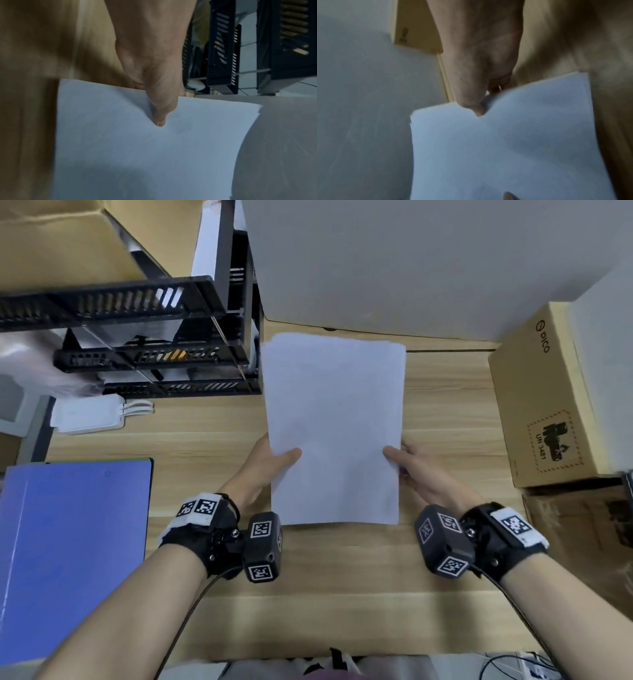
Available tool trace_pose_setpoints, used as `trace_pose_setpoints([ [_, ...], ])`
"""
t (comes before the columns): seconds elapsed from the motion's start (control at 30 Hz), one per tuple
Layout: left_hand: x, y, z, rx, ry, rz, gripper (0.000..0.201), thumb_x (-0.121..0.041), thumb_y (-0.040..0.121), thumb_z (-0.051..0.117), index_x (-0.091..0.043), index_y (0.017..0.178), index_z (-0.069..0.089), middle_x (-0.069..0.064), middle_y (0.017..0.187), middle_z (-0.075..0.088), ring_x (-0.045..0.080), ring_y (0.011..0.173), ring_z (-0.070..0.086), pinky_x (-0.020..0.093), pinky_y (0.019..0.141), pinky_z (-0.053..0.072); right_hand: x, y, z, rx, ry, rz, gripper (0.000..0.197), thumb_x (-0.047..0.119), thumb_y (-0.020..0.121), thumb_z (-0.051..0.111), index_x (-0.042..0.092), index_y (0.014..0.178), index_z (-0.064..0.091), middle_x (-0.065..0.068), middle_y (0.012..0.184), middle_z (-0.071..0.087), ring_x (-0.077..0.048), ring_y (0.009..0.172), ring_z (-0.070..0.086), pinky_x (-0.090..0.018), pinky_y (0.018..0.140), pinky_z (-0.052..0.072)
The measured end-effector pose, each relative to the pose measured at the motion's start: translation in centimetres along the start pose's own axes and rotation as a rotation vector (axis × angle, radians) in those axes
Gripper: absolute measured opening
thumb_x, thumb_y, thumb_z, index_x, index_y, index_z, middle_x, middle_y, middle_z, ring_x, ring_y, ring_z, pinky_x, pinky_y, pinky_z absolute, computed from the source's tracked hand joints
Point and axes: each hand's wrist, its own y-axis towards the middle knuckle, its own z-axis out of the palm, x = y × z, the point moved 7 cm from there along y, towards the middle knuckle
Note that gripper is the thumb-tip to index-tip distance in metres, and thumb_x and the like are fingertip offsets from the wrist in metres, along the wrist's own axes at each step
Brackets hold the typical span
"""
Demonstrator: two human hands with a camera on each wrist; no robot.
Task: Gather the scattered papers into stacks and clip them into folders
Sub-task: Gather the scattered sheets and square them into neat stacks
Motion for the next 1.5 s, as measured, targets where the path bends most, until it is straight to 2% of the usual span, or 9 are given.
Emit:
trace_pose_setpoints([
  [0.2, -4.5, 1.3, -0.7, -0.219, -0.071, 0.136, 0.043, -0.010, 0.082, 0.075, -0.008, 0.122, 0.061, 0.006, 0.115, 0.071, 0.019, 0.105, 0.068, 0.043, 0.096, 0.053, 6.2, 0.4, 0.7, -0.142, -0.064, -0.335, 0.028, 0.007, 0.096, 0.048, 0.022, 0.118, 0.058, 0.007, 0.115, 0.067, -0.003, 0.101, 0.065, -0.017, 0.077, 0.052],
  [0.33, -4.9, 1.3, -0.9, -0.207, -0.095, 0.150, 0.044, 0.002, 0.081, 0.074, -0.005, 0.121, 0.060, 0.002, 0.112, 0.070, 0.011, 0.103, 0.067, 0.028, 0.090, 0.053, 5.5, 0.9, 1.3, -0.084, -0.086, -0.311, 0.035, 0.001, 0.096, 0.046, 0.012, 0.129, 0.052, 0.006, 0.121, 0.063, 0.003, 0.105, 0.059, -0.013, 0.087, 0.049],
  [0.57, -3.8, 1.3, -0.5, -0.171, -0.088, 0.114, 0.039, 0.000, 0.088, 0.060, -0.016, 0.124, 0.056, -0.003, 0.117, 0.067, 0.008, 0.108, 0.061, 0.024, 0.094, 0.047, 3.8, 1.6, 1.8, -0.022, -0.158, -0.228, 0.029, 0.020, 0.104, 0.037, 0.031, 0.132, 0.038, 0.030, 0.117, 0.051, 0.031, 0.094, 0.048, 0.005, 0.073, 0.039],
  [0.73, -3.0, 2.2, -0.8, -0.159, -0.067, 0.028, 0.035, -0.004, 0.093, 0.056, -0.014, 0.126, 0.057, 0.000, 0.120, 0.067, 0.015, 0.110, 0.063, 0.027, 0.092, 0.050, 4.6, 2.5, 0.9, -0.119, -0.277, -0.234, 0.028, 0.026, 0.103, 0.040, 0.014, 0.121, 0.058, 0.004, 0.118, 0.065, -0.007, 0.105, 0.061, -0.020, 0.086, 0.050],
  [0.87, -0.7, 2.9, -0.4, -0.096, -0.050, -0.089, 0.036, -0.001, 0.091, 0.056, -0.015, 0.125, 0.056, 0.001, 0.118, 0.068, 0.017, 0.103, 0.067, 0.033, 0.092, 0.053, 2.3, 3.9, 0.6, -0.068, -0.326, -0.129, 0.028, 0.028, 0.100, 0.043, 0.014, 0.115, 0.062, 0.000, 0.112, 0.070, -0.018, 0.102, 0.068, -0.040, 0.091, 0.054],
  [1.0, 3.9, 3.1, 0.3, -0.040, -0.045, -0.289, 0.042, 0.004, 0.089, 0.056, -0.010, 0.129, 0.056, 0.008, 0.123, 0.067, 0.026, 0.110, 0.064, 0.043, 0.100, 0.049, -1.7, 4.5, 0.6, -0.033, -0.364, 0.006, 0.033, 0.025, 0.101, 0.042, 0.014, 0.126, 0.059, 0.005, 0.111, 0.069, -0.014, 0.100, 0.067, -0.026, 0.078, 0.053],
  [1.13, 5.1, 3.3, 0.5, -0.054, -0.055, -0.354, 0.040, 0.002, 0.092, 0.054, -0.014, 0.129, 0.054, 0.004, 0.122, 0.066, 0.021, 0.108, 0.064, 0.034, 0.088, 0.052, -3.0, 4.9, 0.9, -0.021, -0.338, 0.082, 0.023, 0.021, 0.103, 0.040, 0.013, 0.113, 0.059, 0.012, 0.074, 0.057, 0.009, 0.051, 0.054, -0.006, 0.044, 0.036],
  [1.33, 1.0, 6.5, -2.1, -0.202, -0.160, -0.191, 0.044, -0.001, 0.090, 0.062, -0.012, 0.131, 0.054, 0.006, 0.123, 0.067, 0.023, 0.108, 0.066, 0.039, 0.092, 0.054, 1.3, 9.2, 1.5, -0.094, -0.234, 0.018, 0.027, 0.016, 0.098, 0.043, 0.009, 0.119, 0.058, -0.001, 0.102, 0.070, -0.014, 0.084, 0.067, -0.017, 0.060, 0.051],
  [1.5, 0.1, 7.4, -2.5, -0.233, -0.120, -0.137, 0.050, -0.010, 0.095, 0.058, -0.020, 0.141, 0.044, -0.004, 0.133, 0.060, 0.015, 0.119, 0.059, 0.041, 0.104, 0.046, 0.7, 10.4, 1.8, -0.073, -0.170, 0.086, 0.042, 0.004, 0.089, 0.041, 0.012, 0.129, 0.050, -0.004, 0.114, 0.064, -0.018, 0.085, 0.065, -0.022, 0.060, 0.054],
])
